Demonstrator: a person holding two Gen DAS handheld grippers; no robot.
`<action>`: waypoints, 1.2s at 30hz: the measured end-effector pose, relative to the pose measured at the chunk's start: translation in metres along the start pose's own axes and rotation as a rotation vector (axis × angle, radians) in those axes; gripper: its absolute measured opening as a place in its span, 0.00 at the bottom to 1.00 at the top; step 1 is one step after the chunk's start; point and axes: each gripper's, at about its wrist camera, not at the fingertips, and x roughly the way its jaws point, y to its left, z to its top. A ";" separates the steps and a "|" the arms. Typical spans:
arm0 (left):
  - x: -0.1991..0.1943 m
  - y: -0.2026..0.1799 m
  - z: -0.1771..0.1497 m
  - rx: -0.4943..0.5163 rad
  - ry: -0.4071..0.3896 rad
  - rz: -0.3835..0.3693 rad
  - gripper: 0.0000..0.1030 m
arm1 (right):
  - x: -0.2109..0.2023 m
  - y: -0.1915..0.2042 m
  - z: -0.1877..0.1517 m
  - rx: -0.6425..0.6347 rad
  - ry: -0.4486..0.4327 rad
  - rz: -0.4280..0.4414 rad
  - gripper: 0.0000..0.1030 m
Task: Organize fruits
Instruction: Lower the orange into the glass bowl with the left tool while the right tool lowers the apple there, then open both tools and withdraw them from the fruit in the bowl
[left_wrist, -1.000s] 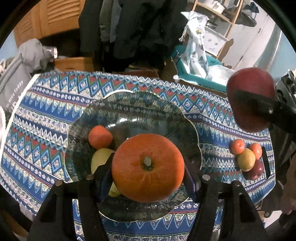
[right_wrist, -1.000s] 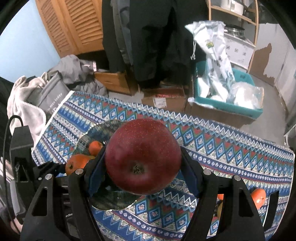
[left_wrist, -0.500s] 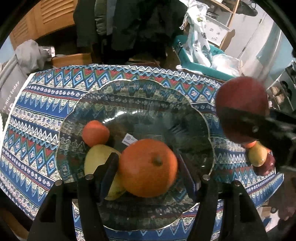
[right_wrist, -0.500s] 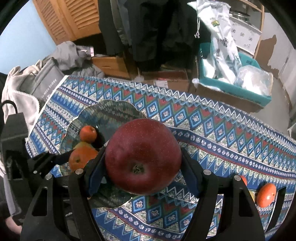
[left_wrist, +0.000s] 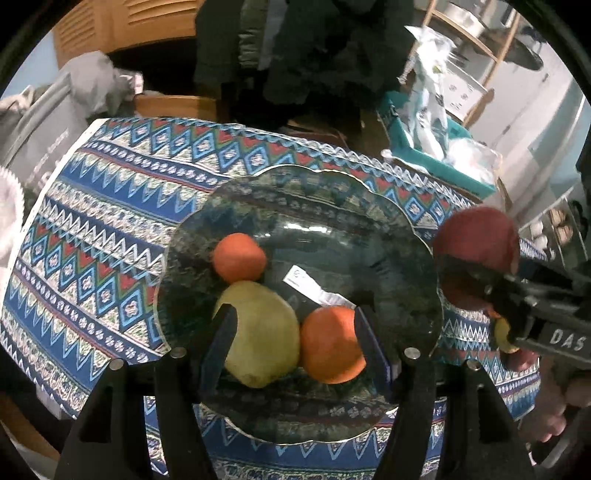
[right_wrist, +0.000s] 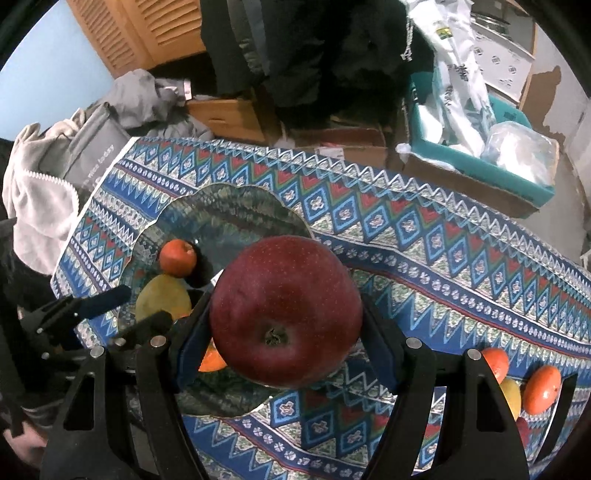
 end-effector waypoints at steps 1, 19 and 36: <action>-0.001 0.002 0.000 -0.003 -0.001 0.001 0.65 | 0.003 0.002 0.000 -0.001 0.008 0.004 0.72; -0.011 0.018 -0.001 -0.026 -0.020 0.024 0.65 | 0.044 0.018 -0.007 -0.036 0.114 -0.005 0.74; -0.041 0.000 0.004 0.028 -0.075 0.028 0.65 | -0.031 0.022 0.015 -0.046 -0.093 -0.040 0.73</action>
